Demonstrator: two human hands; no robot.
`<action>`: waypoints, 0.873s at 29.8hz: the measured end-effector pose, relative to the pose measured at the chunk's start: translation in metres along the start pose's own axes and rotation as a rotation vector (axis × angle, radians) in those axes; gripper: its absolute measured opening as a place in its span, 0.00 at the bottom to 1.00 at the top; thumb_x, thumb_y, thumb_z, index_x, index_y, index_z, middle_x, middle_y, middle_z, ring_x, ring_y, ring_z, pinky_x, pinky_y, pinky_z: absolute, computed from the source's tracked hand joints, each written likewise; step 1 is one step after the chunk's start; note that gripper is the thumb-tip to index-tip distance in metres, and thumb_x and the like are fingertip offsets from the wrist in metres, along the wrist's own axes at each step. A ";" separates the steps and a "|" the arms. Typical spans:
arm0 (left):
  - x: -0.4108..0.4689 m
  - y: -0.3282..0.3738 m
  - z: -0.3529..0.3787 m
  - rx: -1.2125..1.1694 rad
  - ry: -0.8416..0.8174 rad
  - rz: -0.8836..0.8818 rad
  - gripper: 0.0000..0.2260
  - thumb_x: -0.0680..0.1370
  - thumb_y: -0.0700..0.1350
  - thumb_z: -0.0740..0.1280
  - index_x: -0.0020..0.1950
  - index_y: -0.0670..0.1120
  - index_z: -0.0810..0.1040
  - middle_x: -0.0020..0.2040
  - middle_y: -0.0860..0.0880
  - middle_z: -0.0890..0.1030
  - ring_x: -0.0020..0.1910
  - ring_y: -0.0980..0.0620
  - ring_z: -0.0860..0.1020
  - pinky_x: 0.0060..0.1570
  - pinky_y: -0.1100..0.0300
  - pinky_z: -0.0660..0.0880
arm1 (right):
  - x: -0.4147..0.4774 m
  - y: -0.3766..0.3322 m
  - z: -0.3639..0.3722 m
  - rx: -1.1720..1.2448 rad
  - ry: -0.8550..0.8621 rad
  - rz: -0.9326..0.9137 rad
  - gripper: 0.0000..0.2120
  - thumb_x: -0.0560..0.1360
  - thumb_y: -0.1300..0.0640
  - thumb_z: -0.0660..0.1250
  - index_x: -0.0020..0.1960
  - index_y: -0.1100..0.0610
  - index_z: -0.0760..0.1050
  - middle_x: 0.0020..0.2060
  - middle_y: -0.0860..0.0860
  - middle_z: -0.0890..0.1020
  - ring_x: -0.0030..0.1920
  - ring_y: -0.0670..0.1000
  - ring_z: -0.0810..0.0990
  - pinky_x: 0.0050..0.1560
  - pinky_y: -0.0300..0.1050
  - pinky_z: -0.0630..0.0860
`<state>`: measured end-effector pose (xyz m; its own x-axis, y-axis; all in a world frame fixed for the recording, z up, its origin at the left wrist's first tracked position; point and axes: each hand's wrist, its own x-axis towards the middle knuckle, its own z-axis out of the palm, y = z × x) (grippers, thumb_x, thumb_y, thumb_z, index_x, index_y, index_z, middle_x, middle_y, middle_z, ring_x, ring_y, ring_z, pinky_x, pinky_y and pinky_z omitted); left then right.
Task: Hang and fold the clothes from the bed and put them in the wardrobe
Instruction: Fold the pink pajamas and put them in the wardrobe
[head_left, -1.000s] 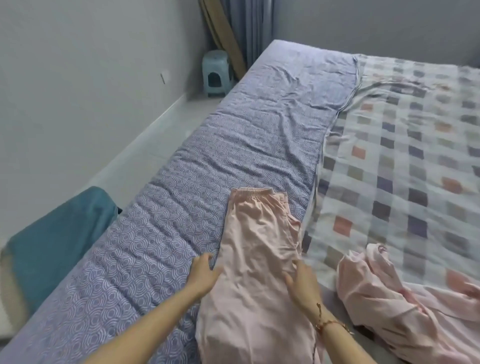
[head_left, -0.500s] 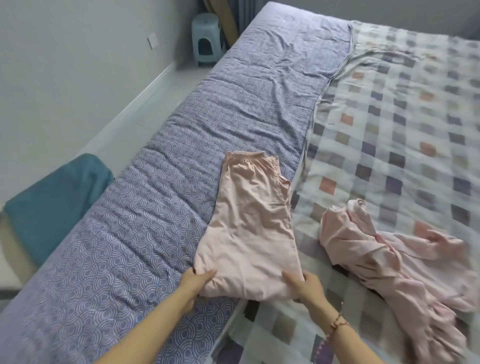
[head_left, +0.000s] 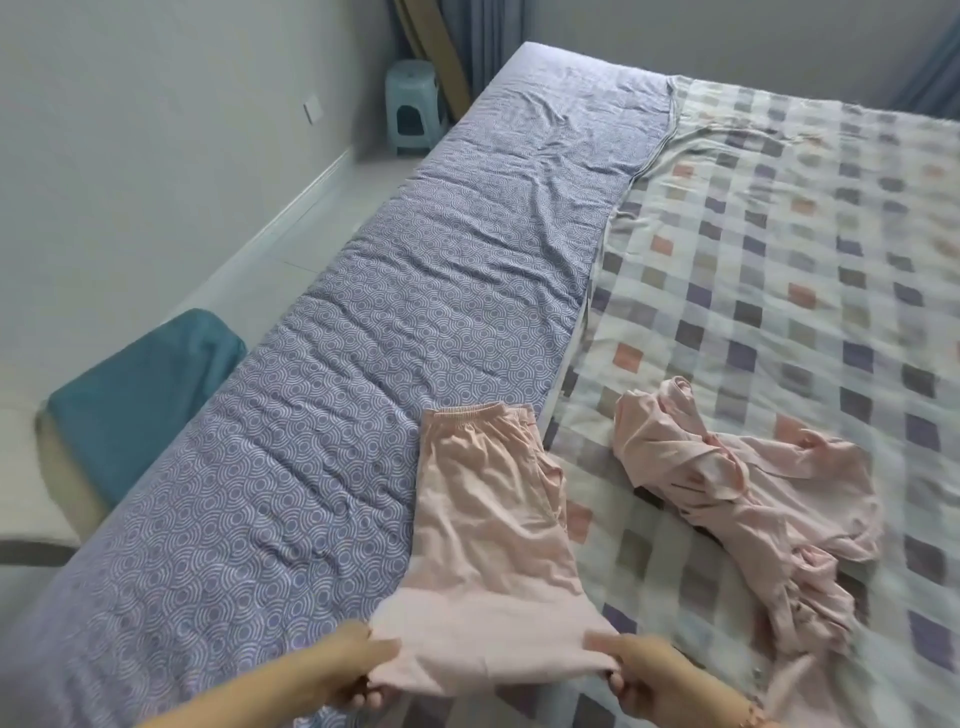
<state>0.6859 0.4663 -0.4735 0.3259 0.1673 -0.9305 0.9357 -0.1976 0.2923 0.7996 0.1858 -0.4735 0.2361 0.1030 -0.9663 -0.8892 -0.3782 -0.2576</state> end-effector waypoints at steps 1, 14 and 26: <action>-0.001 0.014 -0.010 -0.042 0.006 0.001 0.12 0.80 0.43 0.61 0.39 0.39 0.73 0.21 0.48 0.74 0.18 0.56 0.71 0.18 0.70 0.63 | 0.000 -0.013 0.000 0.065 -0.009 0.006 0.07 0.72 0.62 0.70 0.38 0.64 0.76 0.19 0.54 0.73 0.14 0.45 0.67 0.16 0.29 0.58; 0.132 0.137 -0.055 0.339 0.600 0.502 0.29 0.80 0.58 0.46 0.76 0.44 0.53 0.74 0.45 0.62 0.72 0.47 0.62 0.69 0.52 0.58 | 0.110 -0.165 0.091 -0.931 0.473 -0.894 0.33 0.77 0.38 0.43 0.75 0.57 0.57 0.73 0.58 0.61 0.72 0.56 0.60 0.71 0.49 0.52; 0.187 0.115 -0.016 0.300 1.053 0.585 0.11 0.72 0.49 0.68 0.42 0.42 0.73 0.41 0.41 0.76 0.40 0.39 0.76 0.37 0.49 0.74 | 0.163 -0.146 0.080 -0.240 0.935 -0.624 0.32 0.74 0.40 0.56 0.67 0.63 0.66 0.65 0.62 0.72 0.65 0.62 0.69 0.64 0.56 0.64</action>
<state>0.8566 0.4905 -0.6100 0.7634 0.6458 -0.0066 0.5904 -0.6937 0.4126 0.9369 0.3311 -0.5934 0.8970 -0.3513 -0.2682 -0.4413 -0.6776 -0.5883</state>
